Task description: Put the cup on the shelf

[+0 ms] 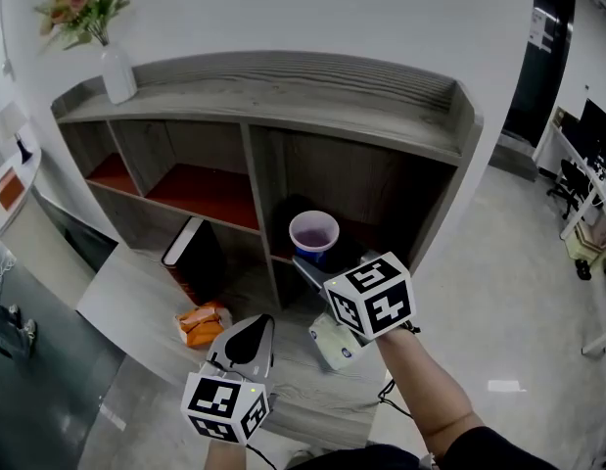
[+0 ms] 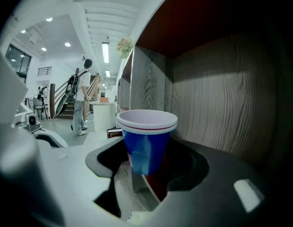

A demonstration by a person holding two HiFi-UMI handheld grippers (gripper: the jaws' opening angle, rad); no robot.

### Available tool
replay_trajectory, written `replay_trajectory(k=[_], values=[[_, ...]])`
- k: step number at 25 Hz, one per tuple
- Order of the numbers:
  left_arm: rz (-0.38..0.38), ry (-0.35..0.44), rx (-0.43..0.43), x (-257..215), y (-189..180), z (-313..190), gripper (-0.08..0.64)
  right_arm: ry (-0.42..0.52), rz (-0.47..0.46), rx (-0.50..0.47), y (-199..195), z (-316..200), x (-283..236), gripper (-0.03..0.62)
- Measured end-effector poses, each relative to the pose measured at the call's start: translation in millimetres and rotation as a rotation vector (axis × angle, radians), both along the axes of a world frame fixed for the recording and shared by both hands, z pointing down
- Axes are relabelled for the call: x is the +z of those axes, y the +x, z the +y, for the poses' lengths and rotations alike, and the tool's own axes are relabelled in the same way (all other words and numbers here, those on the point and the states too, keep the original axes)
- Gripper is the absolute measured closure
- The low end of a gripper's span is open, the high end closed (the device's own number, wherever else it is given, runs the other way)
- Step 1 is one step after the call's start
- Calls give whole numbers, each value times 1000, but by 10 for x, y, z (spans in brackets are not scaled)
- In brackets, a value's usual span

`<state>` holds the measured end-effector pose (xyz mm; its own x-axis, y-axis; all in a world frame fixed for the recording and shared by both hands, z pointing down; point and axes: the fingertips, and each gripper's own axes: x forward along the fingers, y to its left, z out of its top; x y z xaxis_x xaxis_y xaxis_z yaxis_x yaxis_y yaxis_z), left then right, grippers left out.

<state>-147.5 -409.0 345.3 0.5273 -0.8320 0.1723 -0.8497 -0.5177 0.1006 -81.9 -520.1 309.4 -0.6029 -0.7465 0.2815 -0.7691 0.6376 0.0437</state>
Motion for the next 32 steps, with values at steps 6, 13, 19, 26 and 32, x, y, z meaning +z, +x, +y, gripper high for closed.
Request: replay_trajectory(k=[6, 13, 19, 26, 32], values=[[1, -7, -27, 25, -90, -20, 561, -19, 20, -8, -118, -235, 49, 322], [2, -11, -56, 62, -212, -26, 561, -47, 71, -18, -202, -365, 133, 318], [-1, -13, -59, 80, -226, -15, 561, -72, 150, -26, -243, -391, 217, 311], [2, 1, -65, 47, -239, 13, 550, -68, 220, -4, -194, -421, 240, 295], [11, 14, -73, 36, -243, 48, 532, -61, 207, 7, -140, -359, 234, 249]])
